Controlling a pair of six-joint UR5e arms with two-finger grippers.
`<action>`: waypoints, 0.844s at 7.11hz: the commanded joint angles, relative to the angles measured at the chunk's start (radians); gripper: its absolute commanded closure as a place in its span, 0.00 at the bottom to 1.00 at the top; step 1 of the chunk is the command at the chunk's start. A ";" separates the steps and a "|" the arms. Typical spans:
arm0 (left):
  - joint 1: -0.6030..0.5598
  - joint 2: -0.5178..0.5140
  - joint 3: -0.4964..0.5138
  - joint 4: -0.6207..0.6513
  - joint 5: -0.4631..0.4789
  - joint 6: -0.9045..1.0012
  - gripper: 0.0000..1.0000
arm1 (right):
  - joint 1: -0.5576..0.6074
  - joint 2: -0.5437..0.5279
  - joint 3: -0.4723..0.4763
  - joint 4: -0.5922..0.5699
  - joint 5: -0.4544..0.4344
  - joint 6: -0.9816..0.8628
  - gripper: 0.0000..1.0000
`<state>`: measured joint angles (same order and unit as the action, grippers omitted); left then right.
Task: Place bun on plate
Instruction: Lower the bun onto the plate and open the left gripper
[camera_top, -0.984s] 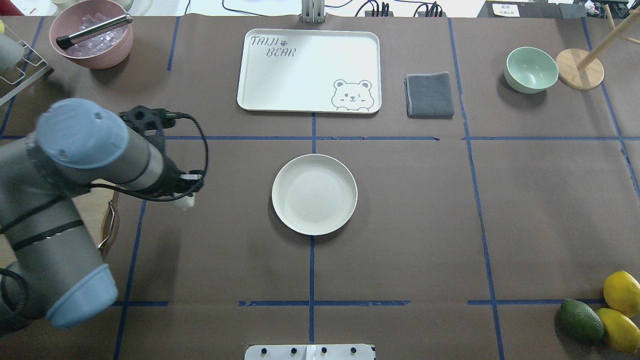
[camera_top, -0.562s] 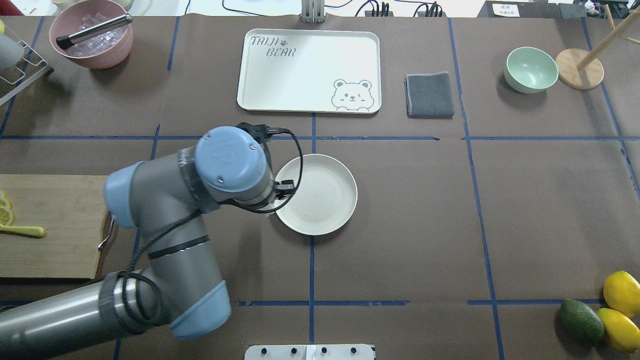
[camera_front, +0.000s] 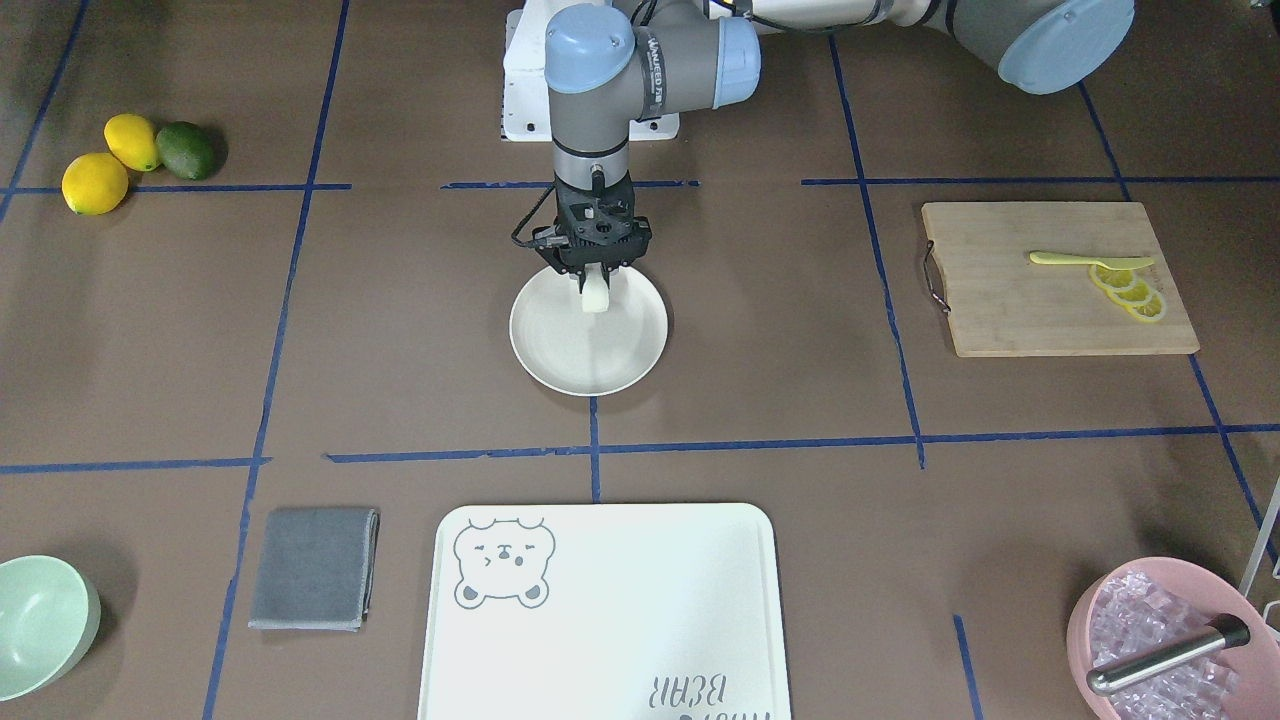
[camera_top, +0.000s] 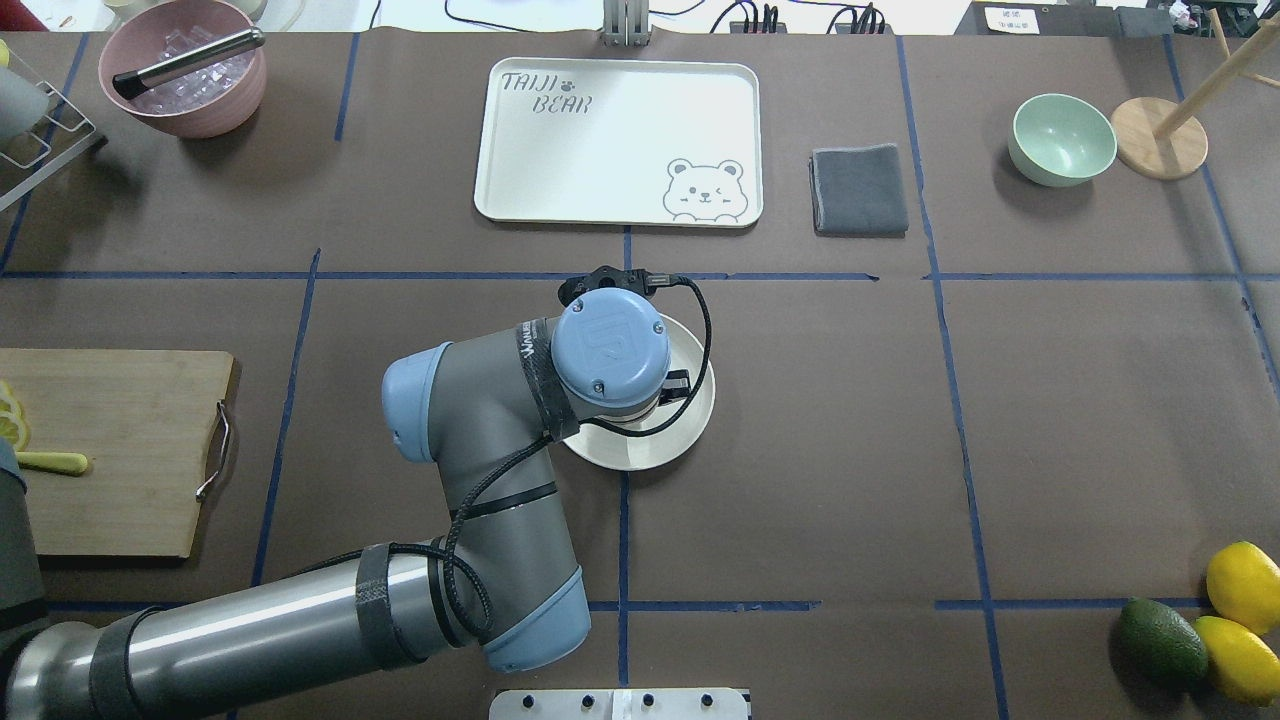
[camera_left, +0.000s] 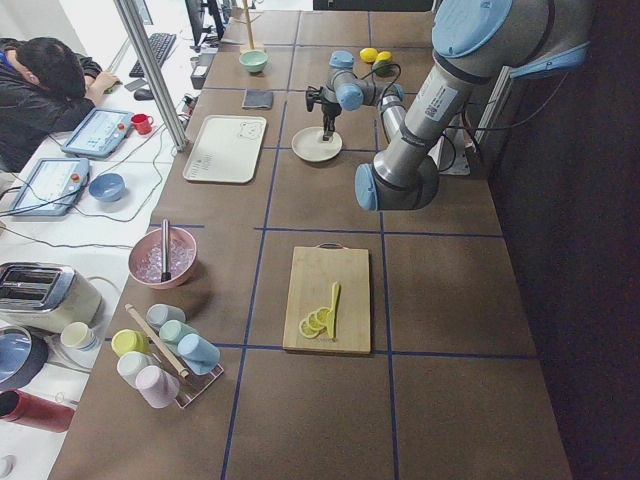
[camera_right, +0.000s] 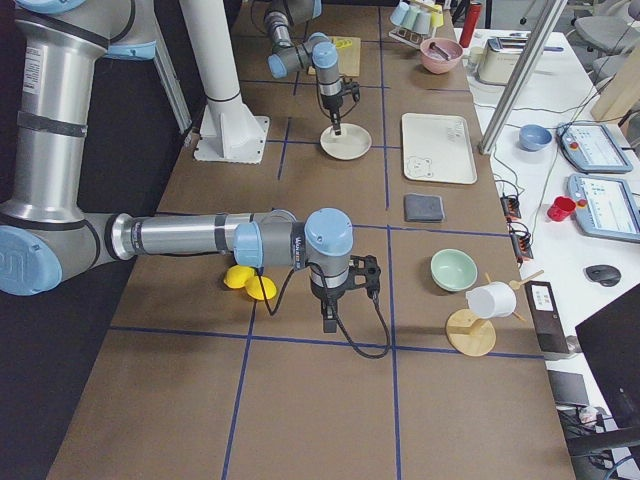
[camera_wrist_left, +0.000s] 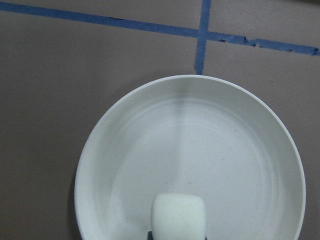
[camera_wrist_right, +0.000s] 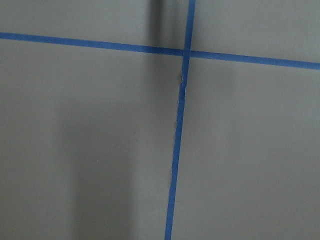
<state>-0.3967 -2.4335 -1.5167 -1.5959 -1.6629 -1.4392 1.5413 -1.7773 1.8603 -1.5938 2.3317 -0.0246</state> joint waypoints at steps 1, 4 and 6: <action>0.001 -0.006 0.059 -0.065 0.020 0.000 0.66 | 0.000 0.005 0.000 0.000 0.000 0.002 0.00; 0.001 -0.006 0.059 -0.065 0.020 0.008 0.28 | 0.000 0.006 0.000 0.000 0.000 0.003 0.00; 0.001 -0.001 0.055 -0.062 0.022 0.032 0.01 | 0.000 0.006 0.002 0.000 0.000 0.003 0.00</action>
<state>-0.3958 -2.4372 -1.4585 -1.6598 -1.6419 -1.4211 1.5417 -1.7718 1.8617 -1.5938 2.3316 -0.0216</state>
